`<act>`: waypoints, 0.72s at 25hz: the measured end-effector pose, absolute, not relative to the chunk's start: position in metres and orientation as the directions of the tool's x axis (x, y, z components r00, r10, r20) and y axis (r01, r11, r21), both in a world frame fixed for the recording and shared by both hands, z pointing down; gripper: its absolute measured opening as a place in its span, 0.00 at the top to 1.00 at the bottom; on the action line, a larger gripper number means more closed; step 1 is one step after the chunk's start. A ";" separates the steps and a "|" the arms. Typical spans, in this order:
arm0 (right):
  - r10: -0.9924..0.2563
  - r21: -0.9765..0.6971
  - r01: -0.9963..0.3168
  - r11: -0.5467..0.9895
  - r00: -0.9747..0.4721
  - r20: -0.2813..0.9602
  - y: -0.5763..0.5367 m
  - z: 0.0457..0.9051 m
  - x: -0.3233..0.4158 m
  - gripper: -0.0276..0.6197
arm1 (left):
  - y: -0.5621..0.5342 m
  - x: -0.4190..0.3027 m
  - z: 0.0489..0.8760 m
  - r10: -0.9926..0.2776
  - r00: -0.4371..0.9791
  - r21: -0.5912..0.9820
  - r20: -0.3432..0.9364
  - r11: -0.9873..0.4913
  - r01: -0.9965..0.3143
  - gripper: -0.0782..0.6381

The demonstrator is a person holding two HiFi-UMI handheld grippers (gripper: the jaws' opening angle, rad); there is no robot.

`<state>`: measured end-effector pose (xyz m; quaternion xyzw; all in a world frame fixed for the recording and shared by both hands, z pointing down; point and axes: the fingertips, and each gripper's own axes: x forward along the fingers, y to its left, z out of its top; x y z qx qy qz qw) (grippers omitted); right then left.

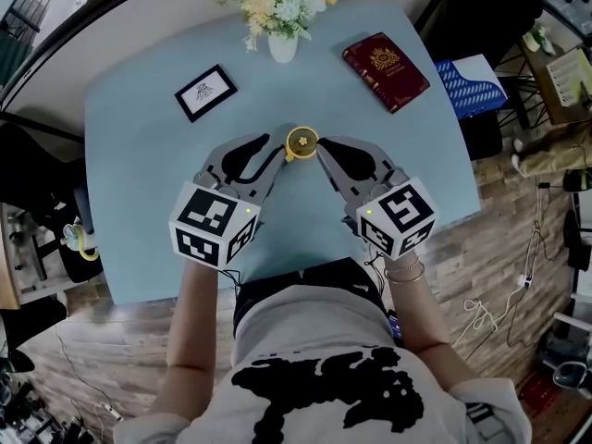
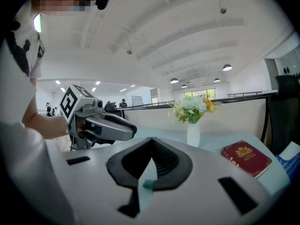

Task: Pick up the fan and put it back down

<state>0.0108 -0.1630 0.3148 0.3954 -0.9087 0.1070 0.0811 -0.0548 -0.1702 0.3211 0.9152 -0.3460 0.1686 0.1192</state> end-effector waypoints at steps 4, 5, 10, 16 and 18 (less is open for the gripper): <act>-0.697 -0.128 -0.727 0.674 -0.684 0.217 -0.158 0.307 0.007 0.95 | -0.170 -0.063 0.310 -0.631 0.685 0.088 0.364 -0.709 -0.699 0.79; -0.694 -0.125 -0.724 0.678 -0.687 0.215 -0.157 0.305 0.006 0.95 | -0.169 -0.064 0.309 -0.640 0.681 0.087 0.356 -0.703 -0.706 0.80; -0.673 -0.101 -0.703 0.704 -0.706 0.220 -0.154 0.299 0.001 0.95 | -0.163 -0.069 0.304 -0.677 0.656 0.086 0.335 -0.671 -0.736 0.87; -0.652 -0.104 -0.679 0.726 -0.729 0.209 -0.149 0.298 -0.007 0.95 | -0.156 -0.077 0.307 -0.707 0.625 0.081 0.331 -0.639 -0.765 0.88; -0.641 -0.110 -0.669 0.735 -0.739 0.209 -0.147 0.299 -0.010 0.95 | -0.155 -0.079 0.307 -0.715 0.621 0.092 0.319 -0.629 -0.772 0.88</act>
